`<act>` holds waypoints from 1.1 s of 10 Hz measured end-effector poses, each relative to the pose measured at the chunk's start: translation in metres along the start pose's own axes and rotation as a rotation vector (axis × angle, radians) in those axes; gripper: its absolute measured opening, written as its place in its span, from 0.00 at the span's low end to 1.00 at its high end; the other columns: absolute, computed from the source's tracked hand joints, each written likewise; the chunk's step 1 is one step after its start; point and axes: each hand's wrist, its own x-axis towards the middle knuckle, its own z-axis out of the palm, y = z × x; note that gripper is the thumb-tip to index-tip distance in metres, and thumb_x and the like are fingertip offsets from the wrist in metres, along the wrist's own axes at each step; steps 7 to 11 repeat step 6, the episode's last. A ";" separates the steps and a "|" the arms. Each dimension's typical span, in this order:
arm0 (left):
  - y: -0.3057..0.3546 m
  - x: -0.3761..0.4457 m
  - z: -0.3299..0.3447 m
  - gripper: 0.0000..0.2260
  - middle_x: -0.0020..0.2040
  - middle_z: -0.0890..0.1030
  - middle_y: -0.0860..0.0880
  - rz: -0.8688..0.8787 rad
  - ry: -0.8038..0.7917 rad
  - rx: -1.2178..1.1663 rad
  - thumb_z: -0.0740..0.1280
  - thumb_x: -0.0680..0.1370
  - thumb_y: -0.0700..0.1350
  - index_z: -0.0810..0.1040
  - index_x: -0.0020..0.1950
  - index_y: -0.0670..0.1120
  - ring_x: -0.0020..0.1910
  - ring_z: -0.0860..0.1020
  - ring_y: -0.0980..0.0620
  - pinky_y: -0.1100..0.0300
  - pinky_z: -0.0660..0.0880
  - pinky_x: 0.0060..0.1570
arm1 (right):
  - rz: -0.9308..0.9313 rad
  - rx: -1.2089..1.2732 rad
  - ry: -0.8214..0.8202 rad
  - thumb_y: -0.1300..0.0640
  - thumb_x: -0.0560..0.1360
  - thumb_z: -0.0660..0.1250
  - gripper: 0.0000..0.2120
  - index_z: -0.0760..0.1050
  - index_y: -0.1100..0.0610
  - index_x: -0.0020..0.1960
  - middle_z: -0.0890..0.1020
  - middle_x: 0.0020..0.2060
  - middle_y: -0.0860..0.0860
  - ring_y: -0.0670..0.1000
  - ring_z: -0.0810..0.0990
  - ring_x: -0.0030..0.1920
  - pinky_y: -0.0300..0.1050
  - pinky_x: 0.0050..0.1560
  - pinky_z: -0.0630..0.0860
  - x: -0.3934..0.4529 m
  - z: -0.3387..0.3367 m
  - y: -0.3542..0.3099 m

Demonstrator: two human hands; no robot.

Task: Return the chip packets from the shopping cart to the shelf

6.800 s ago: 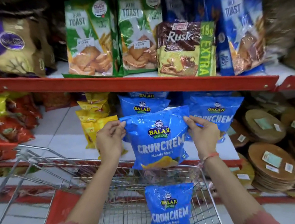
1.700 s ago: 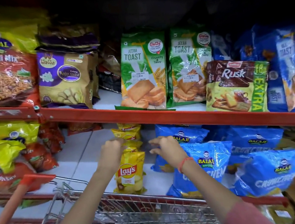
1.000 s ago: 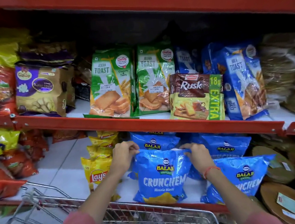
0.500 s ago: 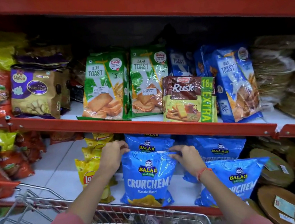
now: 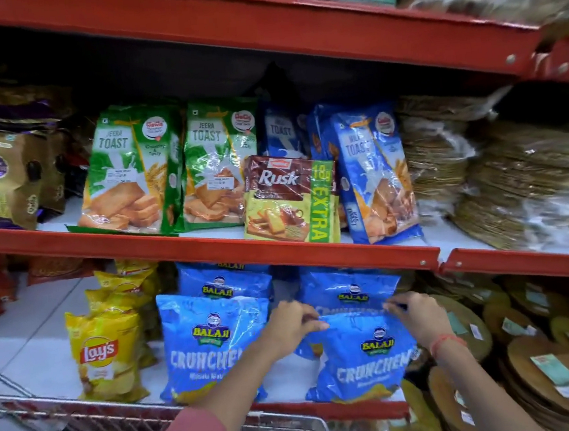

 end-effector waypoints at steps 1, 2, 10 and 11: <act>0.004 0.004 0.012 0.08 0.40 0.85 0.36 -0.048 0.058 -0.075 0.70 0.72 0.42 0.81 0.43 0.37 0.32 0.81 0.53 0.64 0.74 0.37 | -0.008 0.122 -0.084 0.47 0.71 0.70 0.13 0.82 0.53 0.51 0.84 0.51 0.54 0.56 0.80 0.55 0.49 0.52 0.77 -0.002 -0.011 0.015; 0.001 0.007 0.011 0.05 0.33 0.84 0.41 -0.049 0.134 -0.052 0.69 0.72 0.40 0.81 0.37 0.40 0.23 0.74 0.63 0.74 0.71 0.33 | -0.053 0.165 -0.043 0.52 0.69 0.74 0.09 0.84 0.55 0.47 0.85 0.46 0.52 0.52 0.81 0.51 0.41 0.48 0.74 -0.007 -0.010 0.016; -0.008 -0.001 -0.009 0.06 0.39 0.85 0.42 -0.112 0.218 -0.031 0.67 0.74 0.44 0.82 0.43 0.43 0.39 0.82 0.46 0.55 0.77 0.44 | -0.063 0.158 0.046 0.55 0.70 0.73 0.05 0.84 0.55 0.45 0.87 0.42 0.54 0.50 0.80 0.39 0.42 0.41 0.74 -0.008 -0.002 -0.015; -0.008 -0.001 -0.009 0.06 0.39 0.85 0.42 -0.112 0.218 -0.031 0.67 0.74 0.44 0.82 0.43 0.43 0.39 0.82 0.46 0.55 0.77 0.44 | -0.063 0.158 0.046 0.55 0.70 0.73 0.05 0.84 0.55 0.45 0.87 0.42 0.54 0.50 0.80 0.39 0.42 0.41 0.74 -0.008 -0.002 -0.015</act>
